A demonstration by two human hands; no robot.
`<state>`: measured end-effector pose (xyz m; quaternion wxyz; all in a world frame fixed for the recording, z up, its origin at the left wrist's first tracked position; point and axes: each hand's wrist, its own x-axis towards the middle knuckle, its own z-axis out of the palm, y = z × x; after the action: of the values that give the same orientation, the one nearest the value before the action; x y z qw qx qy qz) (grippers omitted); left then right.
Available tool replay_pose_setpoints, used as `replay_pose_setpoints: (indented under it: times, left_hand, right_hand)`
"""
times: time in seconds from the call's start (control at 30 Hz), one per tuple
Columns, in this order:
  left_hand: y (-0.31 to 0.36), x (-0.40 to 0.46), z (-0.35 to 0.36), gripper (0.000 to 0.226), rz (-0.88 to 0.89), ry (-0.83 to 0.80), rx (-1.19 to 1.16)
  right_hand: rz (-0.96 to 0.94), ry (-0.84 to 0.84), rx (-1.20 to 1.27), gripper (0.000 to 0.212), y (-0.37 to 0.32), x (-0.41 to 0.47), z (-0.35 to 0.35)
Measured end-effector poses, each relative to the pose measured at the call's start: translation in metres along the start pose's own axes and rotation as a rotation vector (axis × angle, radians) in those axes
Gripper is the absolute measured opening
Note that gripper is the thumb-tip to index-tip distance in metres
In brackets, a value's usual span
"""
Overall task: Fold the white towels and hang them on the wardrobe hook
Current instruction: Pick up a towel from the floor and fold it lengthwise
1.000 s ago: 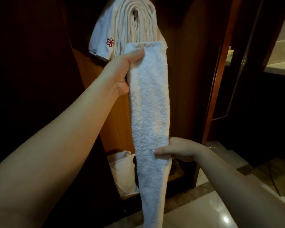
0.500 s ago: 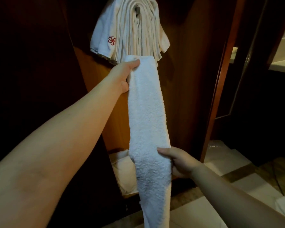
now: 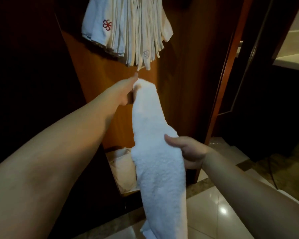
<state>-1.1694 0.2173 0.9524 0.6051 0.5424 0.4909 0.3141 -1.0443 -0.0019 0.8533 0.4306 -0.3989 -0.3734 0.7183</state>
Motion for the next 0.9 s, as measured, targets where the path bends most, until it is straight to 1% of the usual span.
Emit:
replay_pose_setpoints:
  times: [0.03,0.07,0.1,0.13,0.17,0.2,0.27,0.3,0.37,0.43,0.47,0.6,0.63,0.67,0.7,0.77,0.8,0.83,0.9]
  left_hand:
    - [-0.01,0.001,0.002,0.068,-0.016,-0.027,0.092]
    - [-0.02,-0.002,0.004,0.071,-0.006,-0.01,0.191]
    - [-0.029,-0.007,0.007,0.07,0.031,0.043,0.269]
    - [-0.038,-0.016,0.01,0.064,0.095,0.1,0.31]
    - [-0.048,-0.029,0.013,0.054,0.198,0.13,0.321]
    - [-0.06,-0.045,0.016,0.042,0.326,0.125,0.325]
    - [-0.09,-0.084,0.021,0.023,0.552,0.068,0.304]
    - [-0.105,-0.105,0.024,0.023,0.624,0.028,0.291]
    - [-0.127,-0.128,0.03,0.044,0.714,-0.034,0.367]
    - [-0.14,-0.129,0.036,0.057,0.718,-0.029,0.495]
    - [-0.141,-0.126,0.039,0.059,0.703,0.011,0.531]
    - [-0.128,-0.115,0.042,0.051,0.751,0.205,0.588]
    - [-0.125,-0.113,0.043,0.05,0.759,0.233,0.622]
    - [-0.123,-0.112,0.043,0.048,0.75,0.251,0.657]
    - [-0.122,-0.111,0.043,0.042,0.728,0.263,0.68]
    - [-0.122,-0.109,0.037,0.02,0.666,0.271,0.667]
    - [-0.121,-0.107,0.032,0.011,0.638,0.282,0.659]
    - [-0.119,-0.105,0.025,0.009,0.628,0.305,0.669]
    - [-0.113,-0.101,0.009,0.012,0.647,0.361,0.712]
  right_hand:
    - [-0.044,0.057,0.006,0.053,-0.008,0.0,0.002]
    - [-0.092,0.117,-0.003,0.049,-0.016,0.001,0.005]
    - [-0.139,0.174,-0.019,0.049,-0.024,0.003,0.005]
    - [-0.184,0.236,-0.035,0.05,-0.032,0.005,0.005]
    - [-0.222,0.283,-0.041,0.052,-0.039,0.008,0.005]
    - [-0.256,0.321,-0.04,0.053,-0.044,0.011,0.003]
    - [-0.301,0.39,-0.037,0.058,-0.051,0.014,0.002]
    - [-0.323,0.418,-0.032,0.062,-0.054,0.015,0.004]
    - [-0.398,0.469,-0.04,0.073,-0.059,0.015,0.012]
    - [-0.46,0.509,-0.075,0.085,-0.065,0.014,0.023]
    - [-0.478,0.531,-0.087,0.083,-0.068,0.013,0.03]
    - [-0.48,0.567,-0.128,0.055,-0.081,0.011,0.048]
    - [-0.491,0.578,-0.15,0.053,-0.083,0.012,0.051]
    - [-0.505,0.589,-0.177,0.058,-0.085,0.013,0.052]
    - [-0.518,0.608,-0.2,0.071,-0.086,0.013,0.054]
    - [-0.552,0.646,-0.242,0.099,-0.09,0.014,0.051]
    - [-0.574,0.681,-0.265,0.105,-0.091,0.013,0.047]
    - [-0.59,0.731,-0.283,0.106,-0.093,0.01,0.044]
    - [-0.59,0.84,-0.305,0.099,-0.095,0.005,0.04]
